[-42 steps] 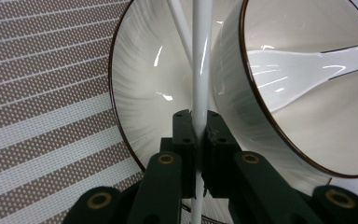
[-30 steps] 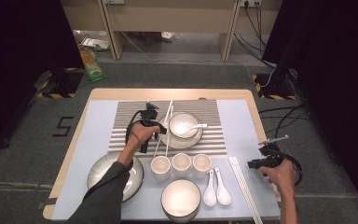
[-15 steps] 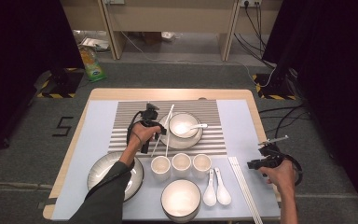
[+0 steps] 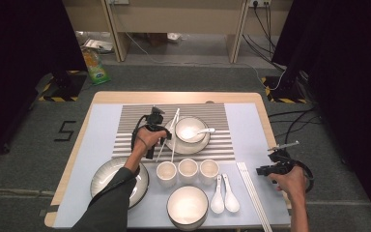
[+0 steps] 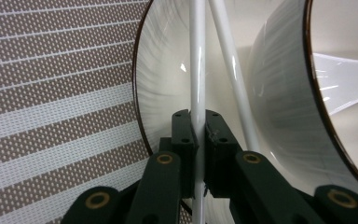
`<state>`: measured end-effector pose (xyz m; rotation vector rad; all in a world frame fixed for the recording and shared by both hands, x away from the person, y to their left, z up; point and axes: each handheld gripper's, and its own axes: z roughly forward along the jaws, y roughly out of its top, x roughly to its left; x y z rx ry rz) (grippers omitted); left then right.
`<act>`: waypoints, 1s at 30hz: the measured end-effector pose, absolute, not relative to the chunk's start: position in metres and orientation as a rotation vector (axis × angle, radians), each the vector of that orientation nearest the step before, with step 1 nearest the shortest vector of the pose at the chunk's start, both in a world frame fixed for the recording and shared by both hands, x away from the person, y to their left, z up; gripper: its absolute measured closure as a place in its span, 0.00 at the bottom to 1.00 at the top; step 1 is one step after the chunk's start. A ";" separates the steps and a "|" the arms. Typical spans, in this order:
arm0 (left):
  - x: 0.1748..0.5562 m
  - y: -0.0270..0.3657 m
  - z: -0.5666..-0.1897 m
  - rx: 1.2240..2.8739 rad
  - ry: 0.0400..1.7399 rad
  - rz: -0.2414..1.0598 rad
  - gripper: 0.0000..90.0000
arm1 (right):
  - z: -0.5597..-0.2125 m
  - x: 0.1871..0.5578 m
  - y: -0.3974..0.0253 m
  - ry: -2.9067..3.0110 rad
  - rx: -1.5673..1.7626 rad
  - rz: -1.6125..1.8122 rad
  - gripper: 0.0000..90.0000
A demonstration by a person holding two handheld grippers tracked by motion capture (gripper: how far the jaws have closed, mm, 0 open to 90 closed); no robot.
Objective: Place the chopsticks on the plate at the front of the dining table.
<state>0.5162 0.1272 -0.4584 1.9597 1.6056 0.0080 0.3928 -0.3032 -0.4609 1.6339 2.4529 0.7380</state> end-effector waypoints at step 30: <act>0.512 0.119 -0.454 2.011 1.602 0.068 0.88 | -0.461 0.391 -0.304 2.449 1.637 0.746 0.81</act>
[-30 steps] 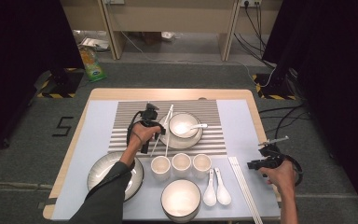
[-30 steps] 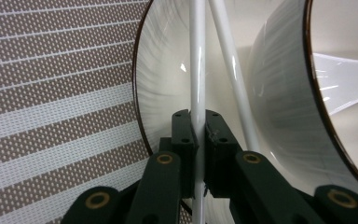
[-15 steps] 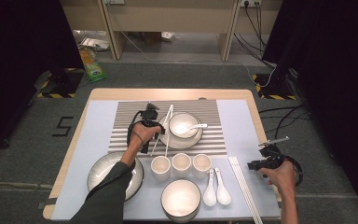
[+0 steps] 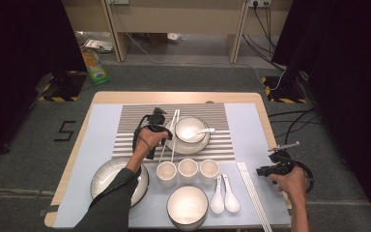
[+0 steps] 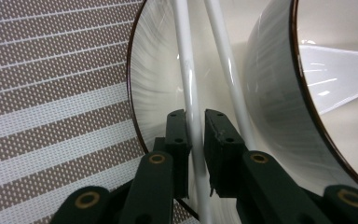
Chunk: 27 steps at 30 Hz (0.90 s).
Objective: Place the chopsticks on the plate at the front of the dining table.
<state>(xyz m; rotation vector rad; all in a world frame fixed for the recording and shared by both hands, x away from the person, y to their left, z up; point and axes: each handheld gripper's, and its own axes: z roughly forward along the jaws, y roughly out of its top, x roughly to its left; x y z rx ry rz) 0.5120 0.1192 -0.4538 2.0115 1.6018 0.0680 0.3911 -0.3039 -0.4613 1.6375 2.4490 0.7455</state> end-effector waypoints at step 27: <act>0.502 0.124 -0.434 2.036 1.534 0.087 0.84 | -0.461 0.393 -0.303 2.450 1.642 0.743 0.80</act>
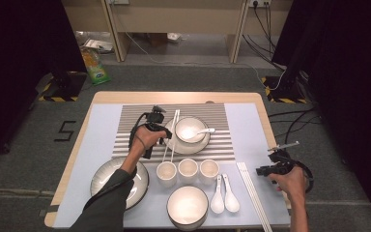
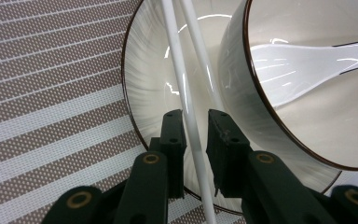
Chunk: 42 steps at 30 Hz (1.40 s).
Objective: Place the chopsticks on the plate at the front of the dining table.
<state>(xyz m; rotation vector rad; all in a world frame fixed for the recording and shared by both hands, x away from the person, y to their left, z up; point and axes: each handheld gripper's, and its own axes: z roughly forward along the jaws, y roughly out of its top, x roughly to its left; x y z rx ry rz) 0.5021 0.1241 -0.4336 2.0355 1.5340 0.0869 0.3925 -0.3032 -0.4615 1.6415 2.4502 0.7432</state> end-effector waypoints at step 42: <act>0.465 0.135 -0.446 2.240 1.402 0.104 0.74 | -0.462 0.393 -0.301 2.448 1.644 0.721 0.80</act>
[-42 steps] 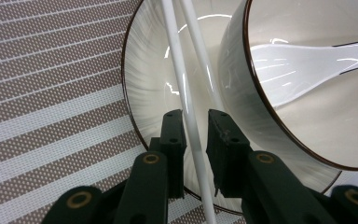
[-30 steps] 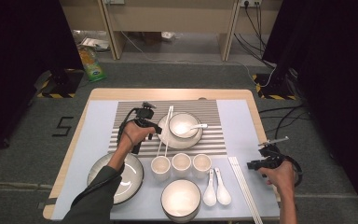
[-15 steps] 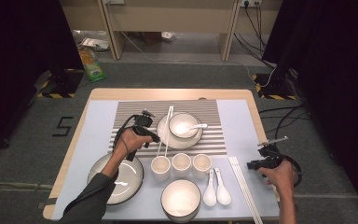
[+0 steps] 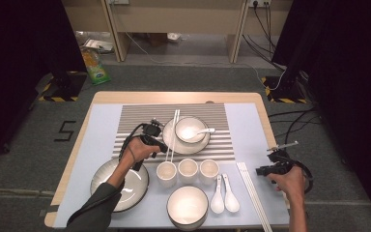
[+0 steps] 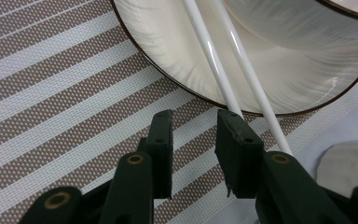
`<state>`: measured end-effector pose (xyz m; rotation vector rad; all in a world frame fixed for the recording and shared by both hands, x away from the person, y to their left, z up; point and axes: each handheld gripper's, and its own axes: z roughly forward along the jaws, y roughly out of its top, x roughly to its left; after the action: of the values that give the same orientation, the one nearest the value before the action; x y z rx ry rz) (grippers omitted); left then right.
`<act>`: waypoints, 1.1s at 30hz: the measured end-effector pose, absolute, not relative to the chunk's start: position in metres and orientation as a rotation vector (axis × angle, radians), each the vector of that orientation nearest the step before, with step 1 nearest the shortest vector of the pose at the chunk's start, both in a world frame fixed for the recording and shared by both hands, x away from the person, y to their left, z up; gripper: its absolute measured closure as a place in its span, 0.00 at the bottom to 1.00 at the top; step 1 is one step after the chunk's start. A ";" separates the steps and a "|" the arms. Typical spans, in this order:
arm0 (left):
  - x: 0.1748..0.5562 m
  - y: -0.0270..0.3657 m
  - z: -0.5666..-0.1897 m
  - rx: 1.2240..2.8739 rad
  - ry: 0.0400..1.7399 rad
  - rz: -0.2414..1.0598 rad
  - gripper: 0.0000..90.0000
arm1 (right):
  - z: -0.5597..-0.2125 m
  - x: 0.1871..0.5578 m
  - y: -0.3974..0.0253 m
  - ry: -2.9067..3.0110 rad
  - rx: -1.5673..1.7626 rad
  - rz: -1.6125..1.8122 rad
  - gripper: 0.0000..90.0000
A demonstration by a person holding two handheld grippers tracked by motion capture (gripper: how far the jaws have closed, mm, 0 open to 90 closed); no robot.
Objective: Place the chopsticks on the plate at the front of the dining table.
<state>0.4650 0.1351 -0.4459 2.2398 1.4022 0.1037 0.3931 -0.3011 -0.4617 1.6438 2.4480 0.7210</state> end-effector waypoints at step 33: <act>0.459 0.124 -0.446 2.287 1.352 0.087 0.72 | -0.461 0.393 -0.301 2.447 1.648 0.718 0.80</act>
<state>0.4585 0.1240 -0.4460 2.2868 1.3516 0.0870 0.3931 -0.3006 -0.4614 1.6481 2.4469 0.7181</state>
